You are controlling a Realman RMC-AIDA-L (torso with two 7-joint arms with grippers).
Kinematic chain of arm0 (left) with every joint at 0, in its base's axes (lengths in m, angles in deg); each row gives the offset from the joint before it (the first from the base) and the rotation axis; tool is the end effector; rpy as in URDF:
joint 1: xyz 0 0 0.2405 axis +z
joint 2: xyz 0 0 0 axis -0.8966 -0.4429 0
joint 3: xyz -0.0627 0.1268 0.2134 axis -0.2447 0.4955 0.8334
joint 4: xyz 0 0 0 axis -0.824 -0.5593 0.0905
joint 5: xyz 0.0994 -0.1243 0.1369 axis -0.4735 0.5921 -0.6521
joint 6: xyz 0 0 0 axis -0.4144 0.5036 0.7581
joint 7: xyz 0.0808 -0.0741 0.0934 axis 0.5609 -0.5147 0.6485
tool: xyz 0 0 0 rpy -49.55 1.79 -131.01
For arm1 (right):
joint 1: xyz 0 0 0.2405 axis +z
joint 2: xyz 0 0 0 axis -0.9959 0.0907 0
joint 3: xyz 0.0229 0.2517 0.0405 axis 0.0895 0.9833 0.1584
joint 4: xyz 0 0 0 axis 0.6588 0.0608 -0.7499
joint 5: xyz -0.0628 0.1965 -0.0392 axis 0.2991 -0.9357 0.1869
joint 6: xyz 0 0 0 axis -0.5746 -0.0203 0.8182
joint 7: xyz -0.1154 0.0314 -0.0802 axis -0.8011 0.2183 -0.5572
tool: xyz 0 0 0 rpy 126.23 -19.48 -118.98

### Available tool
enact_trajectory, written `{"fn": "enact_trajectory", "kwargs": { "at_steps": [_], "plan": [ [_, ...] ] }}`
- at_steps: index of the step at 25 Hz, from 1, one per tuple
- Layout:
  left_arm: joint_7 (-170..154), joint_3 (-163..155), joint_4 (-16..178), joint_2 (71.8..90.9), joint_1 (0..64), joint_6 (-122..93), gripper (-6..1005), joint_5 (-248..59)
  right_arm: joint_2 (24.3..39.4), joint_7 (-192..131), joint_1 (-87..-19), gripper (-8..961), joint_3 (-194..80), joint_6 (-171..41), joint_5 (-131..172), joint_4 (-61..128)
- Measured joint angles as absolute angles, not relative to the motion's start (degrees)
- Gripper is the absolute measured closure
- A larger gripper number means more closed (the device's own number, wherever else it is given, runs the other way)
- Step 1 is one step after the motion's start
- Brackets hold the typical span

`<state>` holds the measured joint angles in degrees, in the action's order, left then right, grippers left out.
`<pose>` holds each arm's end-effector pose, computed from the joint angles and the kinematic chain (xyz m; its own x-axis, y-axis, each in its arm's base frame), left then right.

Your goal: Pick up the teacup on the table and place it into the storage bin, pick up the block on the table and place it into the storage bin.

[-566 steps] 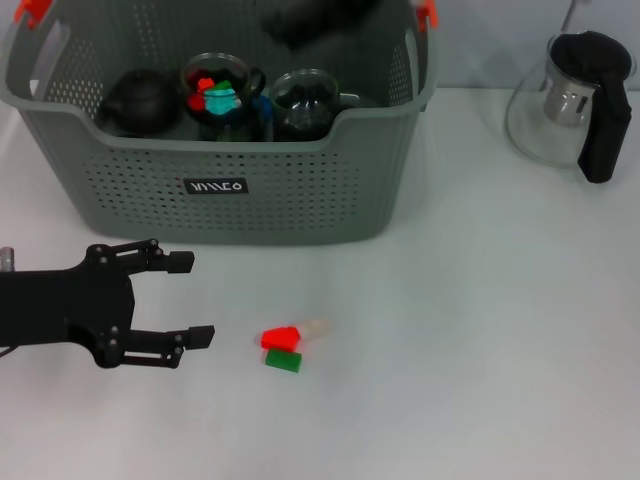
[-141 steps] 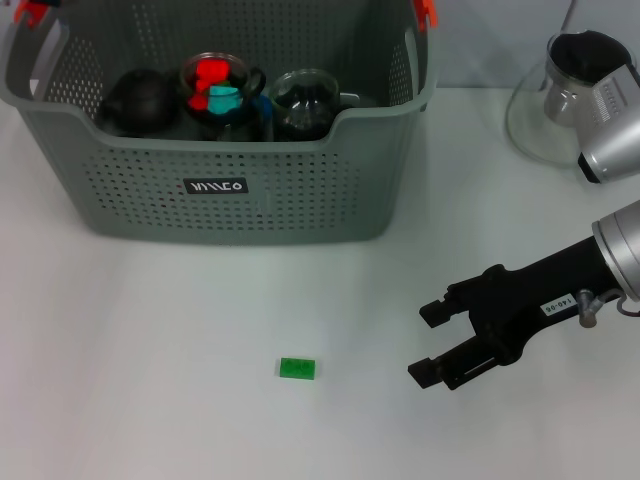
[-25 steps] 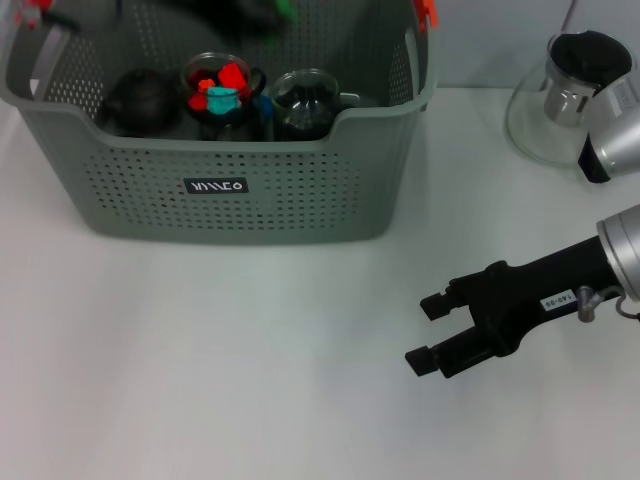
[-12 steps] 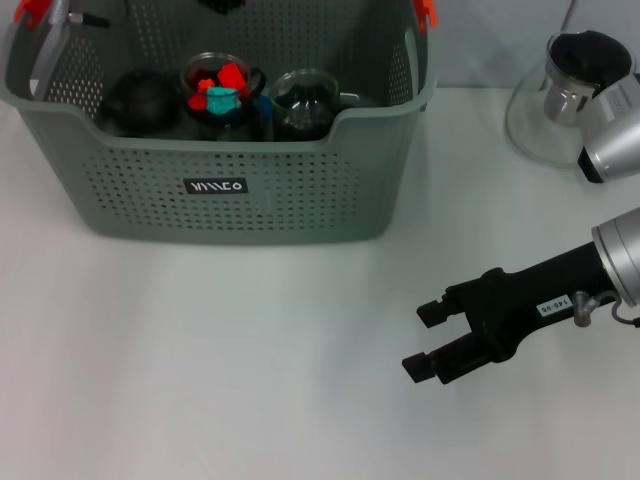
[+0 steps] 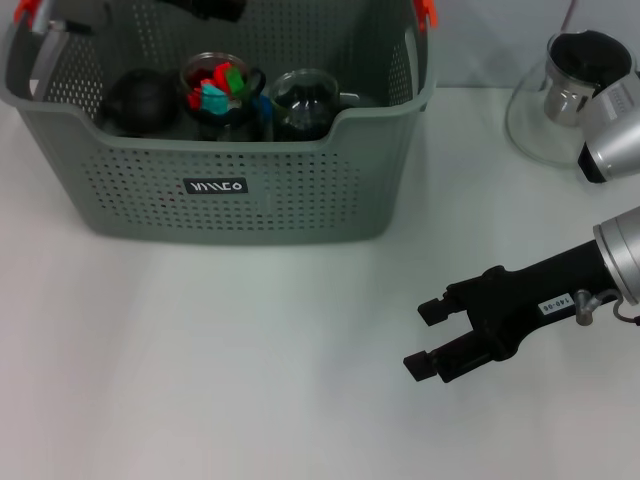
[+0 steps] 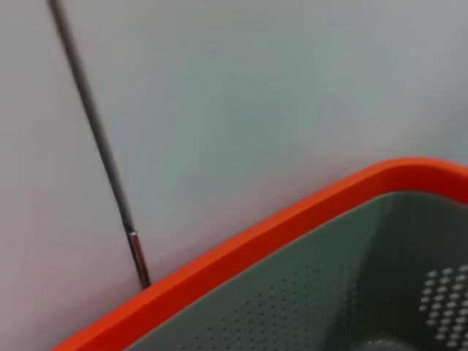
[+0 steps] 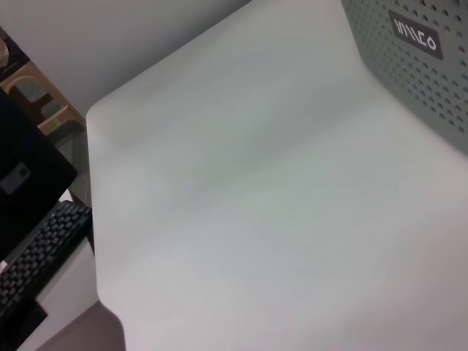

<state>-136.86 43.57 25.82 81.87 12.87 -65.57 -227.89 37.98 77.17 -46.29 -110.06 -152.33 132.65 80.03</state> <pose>-0.1533 0.4841 0.0748 0.8588 0.4414 0.2600 0.4913 -0.5661 -0.6619 0.1987 0.3368 -0.0229 0.8624 -0.5046 -0.0404 -0.4988 -0.8607 0.1016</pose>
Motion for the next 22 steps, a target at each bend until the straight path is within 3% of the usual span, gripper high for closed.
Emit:
{"fn": "enact_trajectory", "kwargs": {
  "at_steps": [5,11,19,22],
  "plan": [
    [-133.5,37.9,11.2,83.74,19.4,-81.0,213,-218.2,37.95,75.2,-46.0,11,-108.6,-152.0,132.6,80.2],
    [-120.4,30.9,2.9,86.36,30.6,-103.0,52,-195.3,37.95,69.4,-46.5,11,-103.9,-152.6,132.5,80.1],
    [-102.7,29.3,12.7,90.07,39.3,-114.9,52,-192.5,38.86,58.6,-47.8,11,-99.8,-153.5,126.0,79.6],
    [-95.9,29.5,18.5,90.48,40.5,-114.6,52,-195.0,39.08,54.6,-47.8,11,-99.8,-153.1,123.9,77.3]
  ]
}}
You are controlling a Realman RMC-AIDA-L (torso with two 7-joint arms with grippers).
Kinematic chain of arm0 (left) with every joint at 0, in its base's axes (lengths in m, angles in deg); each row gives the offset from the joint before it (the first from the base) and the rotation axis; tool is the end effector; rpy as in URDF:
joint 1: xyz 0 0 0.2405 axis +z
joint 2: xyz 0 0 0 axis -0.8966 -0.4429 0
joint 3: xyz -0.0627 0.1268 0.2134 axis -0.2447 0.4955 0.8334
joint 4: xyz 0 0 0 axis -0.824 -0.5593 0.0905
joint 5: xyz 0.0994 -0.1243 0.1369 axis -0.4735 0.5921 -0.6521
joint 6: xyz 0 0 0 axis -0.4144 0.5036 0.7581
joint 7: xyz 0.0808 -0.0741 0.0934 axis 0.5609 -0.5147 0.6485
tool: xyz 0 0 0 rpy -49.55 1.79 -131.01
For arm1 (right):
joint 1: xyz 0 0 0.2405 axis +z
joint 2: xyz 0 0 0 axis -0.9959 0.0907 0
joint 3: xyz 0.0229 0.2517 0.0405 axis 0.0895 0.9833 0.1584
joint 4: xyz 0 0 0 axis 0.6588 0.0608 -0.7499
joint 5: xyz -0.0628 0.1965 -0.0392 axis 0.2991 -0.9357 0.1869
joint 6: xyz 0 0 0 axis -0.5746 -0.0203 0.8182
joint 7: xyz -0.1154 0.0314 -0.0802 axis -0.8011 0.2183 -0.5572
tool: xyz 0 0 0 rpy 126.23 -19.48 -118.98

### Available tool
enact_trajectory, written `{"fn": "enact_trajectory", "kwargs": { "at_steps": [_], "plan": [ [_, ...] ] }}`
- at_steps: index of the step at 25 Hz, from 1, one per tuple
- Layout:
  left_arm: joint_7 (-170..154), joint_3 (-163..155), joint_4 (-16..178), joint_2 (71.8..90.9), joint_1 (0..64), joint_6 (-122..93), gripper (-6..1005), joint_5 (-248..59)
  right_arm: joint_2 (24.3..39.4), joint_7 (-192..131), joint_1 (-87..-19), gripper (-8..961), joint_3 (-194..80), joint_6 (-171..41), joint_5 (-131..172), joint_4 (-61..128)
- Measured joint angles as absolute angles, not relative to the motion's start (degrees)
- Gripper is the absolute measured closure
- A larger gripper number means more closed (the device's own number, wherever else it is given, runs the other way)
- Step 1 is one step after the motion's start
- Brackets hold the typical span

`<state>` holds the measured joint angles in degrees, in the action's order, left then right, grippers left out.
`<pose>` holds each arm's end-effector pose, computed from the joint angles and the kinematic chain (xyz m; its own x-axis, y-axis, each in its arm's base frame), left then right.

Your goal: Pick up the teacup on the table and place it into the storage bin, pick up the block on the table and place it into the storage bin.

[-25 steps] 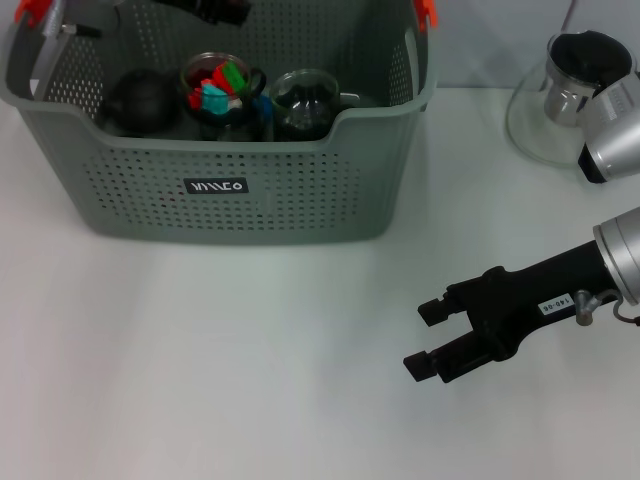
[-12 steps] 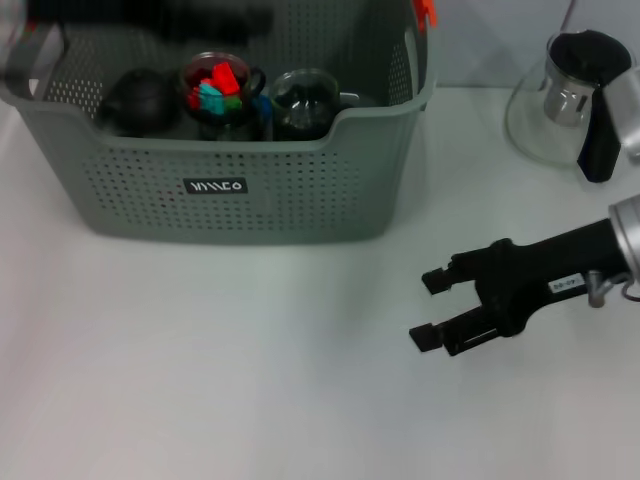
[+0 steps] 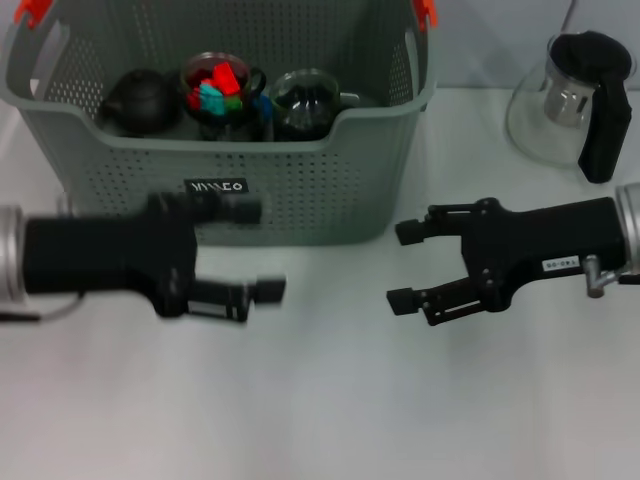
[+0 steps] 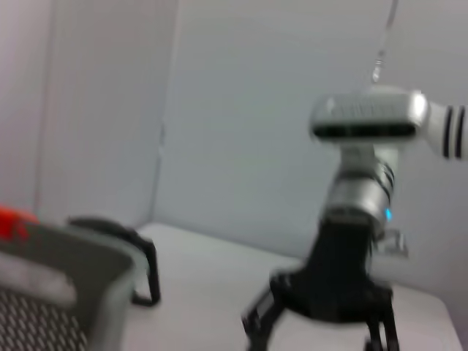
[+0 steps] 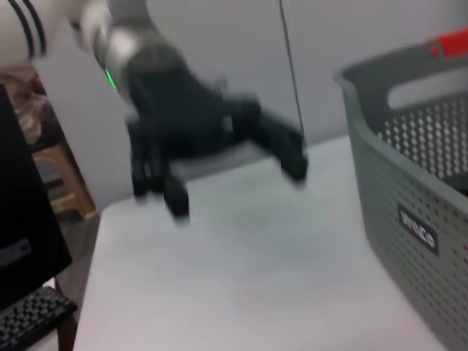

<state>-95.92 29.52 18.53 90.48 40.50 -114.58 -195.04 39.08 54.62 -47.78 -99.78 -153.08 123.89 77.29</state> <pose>-0.2259 0.2899 0.0449 0.8191 0.2281 0.5263 0.3203 -0.9430 -0.0899 0.1934 0.3415 -0.0085 0.9019 -0.2453 -0.3554 -0.2522 -0.9673 0.0276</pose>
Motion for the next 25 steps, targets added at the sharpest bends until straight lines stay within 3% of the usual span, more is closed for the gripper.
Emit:
{"fn": "enact_trajectory", "kwargs": {
  "at_steps": [8,25],
  "plan": [
    [-89.8,28.3,33.0,89.74,39.5,-104.6,52,-201.9,39.24,45.6,-46.6,11,-100.3,-148.6,122.2,69.7],
    [-89.2,27.7,33.9,89.6,39.5,-101.4,52,-204.4,39.17,42.3,-46.4,11,-102.8,-143.4,122.6,66.6]
  ]
}}
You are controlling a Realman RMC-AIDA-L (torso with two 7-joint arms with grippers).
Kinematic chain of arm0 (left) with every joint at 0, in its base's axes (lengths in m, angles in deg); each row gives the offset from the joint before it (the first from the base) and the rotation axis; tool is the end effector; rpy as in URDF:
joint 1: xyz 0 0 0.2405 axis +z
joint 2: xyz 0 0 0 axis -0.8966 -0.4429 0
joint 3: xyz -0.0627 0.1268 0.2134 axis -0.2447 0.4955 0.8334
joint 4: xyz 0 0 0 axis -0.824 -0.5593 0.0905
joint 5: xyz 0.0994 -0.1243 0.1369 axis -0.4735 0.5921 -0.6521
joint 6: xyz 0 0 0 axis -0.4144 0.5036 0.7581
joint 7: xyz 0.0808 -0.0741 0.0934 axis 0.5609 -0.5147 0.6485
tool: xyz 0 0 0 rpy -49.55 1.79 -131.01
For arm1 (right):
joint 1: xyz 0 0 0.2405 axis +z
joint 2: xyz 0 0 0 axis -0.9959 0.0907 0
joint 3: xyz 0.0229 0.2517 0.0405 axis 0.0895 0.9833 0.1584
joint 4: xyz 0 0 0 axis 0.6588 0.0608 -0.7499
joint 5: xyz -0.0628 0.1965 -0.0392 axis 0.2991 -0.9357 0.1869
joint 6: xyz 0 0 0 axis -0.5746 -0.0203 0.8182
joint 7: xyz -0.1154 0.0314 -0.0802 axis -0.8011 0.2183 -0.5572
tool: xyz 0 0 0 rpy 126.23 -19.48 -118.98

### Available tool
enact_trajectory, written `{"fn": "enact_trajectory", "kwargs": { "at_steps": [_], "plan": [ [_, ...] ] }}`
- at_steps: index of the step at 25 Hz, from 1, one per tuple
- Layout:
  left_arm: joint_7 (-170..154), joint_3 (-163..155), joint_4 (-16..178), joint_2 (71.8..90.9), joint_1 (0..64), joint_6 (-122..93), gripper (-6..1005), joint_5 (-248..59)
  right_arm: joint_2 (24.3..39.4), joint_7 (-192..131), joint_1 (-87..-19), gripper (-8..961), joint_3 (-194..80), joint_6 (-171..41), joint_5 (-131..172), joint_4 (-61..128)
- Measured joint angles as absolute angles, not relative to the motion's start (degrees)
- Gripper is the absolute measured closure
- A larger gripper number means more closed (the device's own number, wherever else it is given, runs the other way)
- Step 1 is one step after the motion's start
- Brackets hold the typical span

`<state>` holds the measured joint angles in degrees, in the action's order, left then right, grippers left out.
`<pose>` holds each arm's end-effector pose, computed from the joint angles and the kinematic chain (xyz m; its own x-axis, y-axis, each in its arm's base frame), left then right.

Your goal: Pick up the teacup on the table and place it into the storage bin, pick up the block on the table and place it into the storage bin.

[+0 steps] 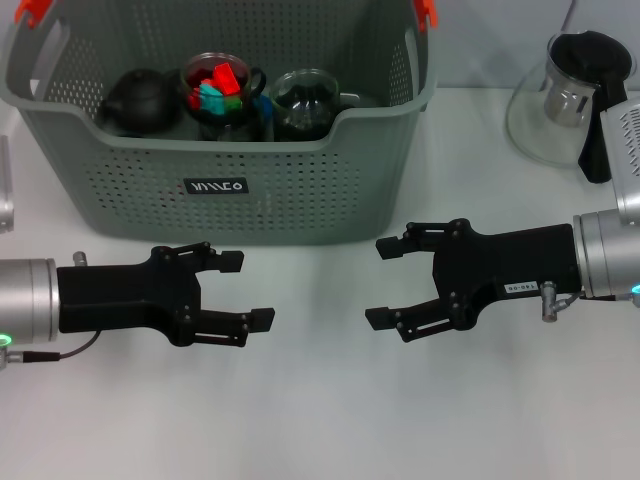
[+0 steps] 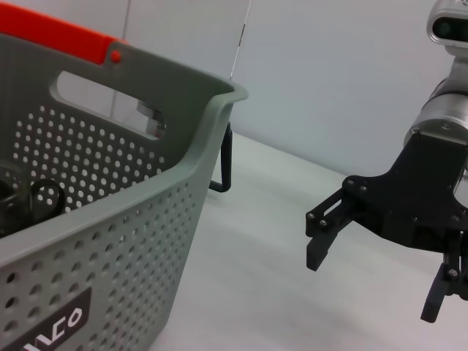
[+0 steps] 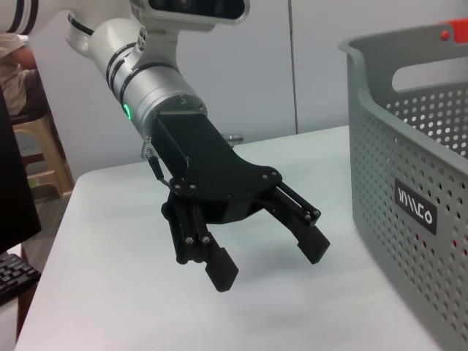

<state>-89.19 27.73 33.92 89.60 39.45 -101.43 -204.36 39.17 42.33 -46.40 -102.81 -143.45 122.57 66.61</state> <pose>-0.2769 0.2963 0.0013 0.8102 0.3821 0.4445 0.4798 -0.8679 -0.1287 0.2087 0.3445 -0.0436 0.9271 -0.1636 -0.3373 -0.1879 -0.9814 -0.0405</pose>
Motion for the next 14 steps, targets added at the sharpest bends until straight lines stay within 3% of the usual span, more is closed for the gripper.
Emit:
{"fn": "enact_trajectory", "kwargs": {
  "at_steps": [14],
  "plan": [
    [-89.1,28.0,34.6,89.45,39.0,-101.0,52,-204.3,39.17,42.6,-46.3,12,-103.2,-143.4,122.6,66.6]
  ]
}}
